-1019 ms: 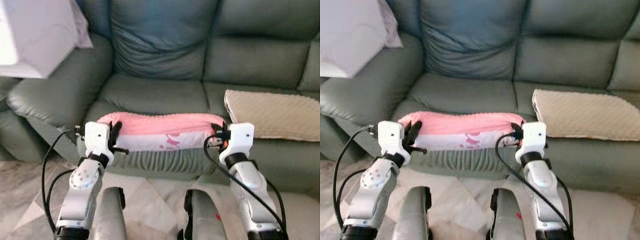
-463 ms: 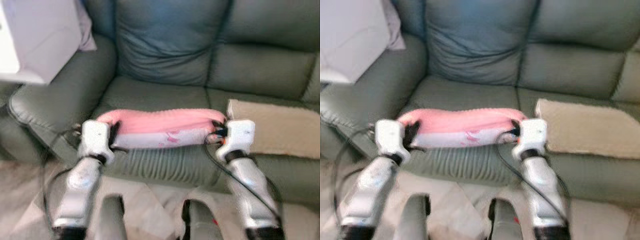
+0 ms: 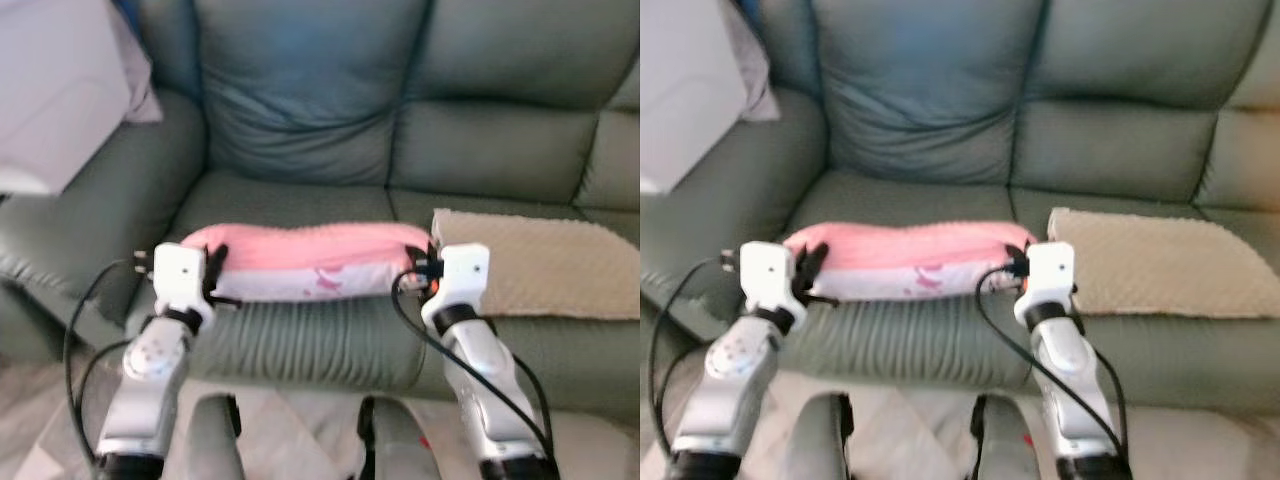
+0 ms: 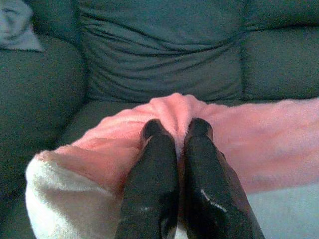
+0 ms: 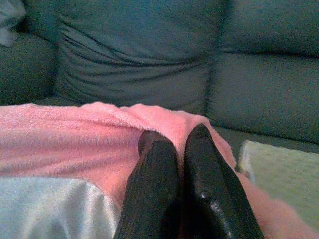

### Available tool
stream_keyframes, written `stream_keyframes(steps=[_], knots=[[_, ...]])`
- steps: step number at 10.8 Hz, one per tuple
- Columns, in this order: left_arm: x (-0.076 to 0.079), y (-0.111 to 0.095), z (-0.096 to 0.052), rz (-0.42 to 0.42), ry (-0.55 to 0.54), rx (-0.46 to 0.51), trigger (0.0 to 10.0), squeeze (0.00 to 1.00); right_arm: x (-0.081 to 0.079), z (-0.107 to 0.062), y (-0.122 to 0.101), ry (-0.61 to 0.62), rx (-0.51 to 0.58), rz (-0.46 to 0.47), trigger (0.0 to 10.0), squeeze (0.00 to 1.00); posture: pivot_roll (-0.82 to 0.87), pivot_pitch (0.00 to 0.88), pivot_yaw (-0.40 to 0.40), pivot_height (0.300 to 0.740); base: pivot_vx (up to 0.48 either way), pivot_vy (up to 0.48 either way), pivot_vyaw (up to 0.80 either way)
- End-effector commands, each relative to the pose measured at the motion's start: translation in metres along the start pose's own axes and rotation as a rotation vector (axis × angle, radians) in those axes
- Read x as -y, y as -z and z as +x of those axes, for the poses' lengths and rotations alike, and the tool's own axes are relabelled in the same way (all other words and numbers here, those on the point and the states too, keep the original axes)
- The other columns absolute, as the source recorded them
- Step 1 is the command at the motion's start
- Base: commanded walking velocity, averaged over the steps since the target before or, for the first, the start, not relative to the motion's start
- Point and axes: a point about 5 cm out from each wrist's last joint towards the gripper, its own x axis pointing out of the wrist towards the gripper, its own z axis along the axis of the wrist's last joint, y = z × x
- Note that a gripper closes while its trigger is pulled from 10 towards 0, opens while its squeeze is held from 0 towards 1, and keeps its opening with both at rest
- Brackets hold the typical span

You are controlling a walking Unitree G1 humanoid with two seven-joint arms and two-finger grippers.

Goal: Move the pillow to the sofa

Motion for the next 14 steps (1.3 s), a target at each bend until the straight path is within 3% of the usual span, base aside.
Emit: stream_keyframes(steps=[1, 2, 4, 9, 13, 14], knots=[[0.005, -0.005, 0.003, 0.004, 0.022, 0.019, 10.0, 0.0, 0.011, 0.001, -0.005, 0.042, 0.018, -0.009, 10.0, 0.0, 0.01, 0.0, -0.057, 0.597, 0.0, 0.0, 0.0], [0.006, -0.005, 0.003, 0.0, 0.037, 0.027, 10.0, 0.0, 0.011, 0.0, -0.004, 0.035, 0.014, -0.006, 10.0, 0.0, 0.01, 0.0, -0.058, 0.597, 0.0, 0.0, 0.0], [-0.005, 0.0, 0.008, 0.037, 0.042, 0.0, 10.0, 0.0, 0.008, 0.005, -0.005, 0.03, 0.014, -0.018, 10.0, 0.0, 0.01, 0.0, -0.056, 0.597, 0.0, 0.0, 0.0], [-0.011, -0.005, 0.051, 0.124, 0.069, 0.005, 10.0, 0.0, 0.025, 0.038, -0.011, 0.021, -0.007, -0.066, 10.0, 0.0, -0.02, 0.0, -0.046, 0.597, 0.0, 0.0, 0.0], [-0.005, -0.001, 0.074, 0.168, 0.079, -0.03, 10.0, 0.0, 0.035, 0.057, -0.008, 0.032, -0.052, -0.091, 10.0, 0.0, -0.07, 0.153, -0.035, 0.597, 0.0, 0.0, 0.0], [-0.001, 0.003, 0.081, 0.177, 0.071, -0.068, 10.0, 0.0, 0.039, 0.059, 0.004, 0.023, -0.122, -0.085, 10.0, 0.0, -0.07, 0.186, -0.038, 0.597, 0.0, 0.0, 0.0]])
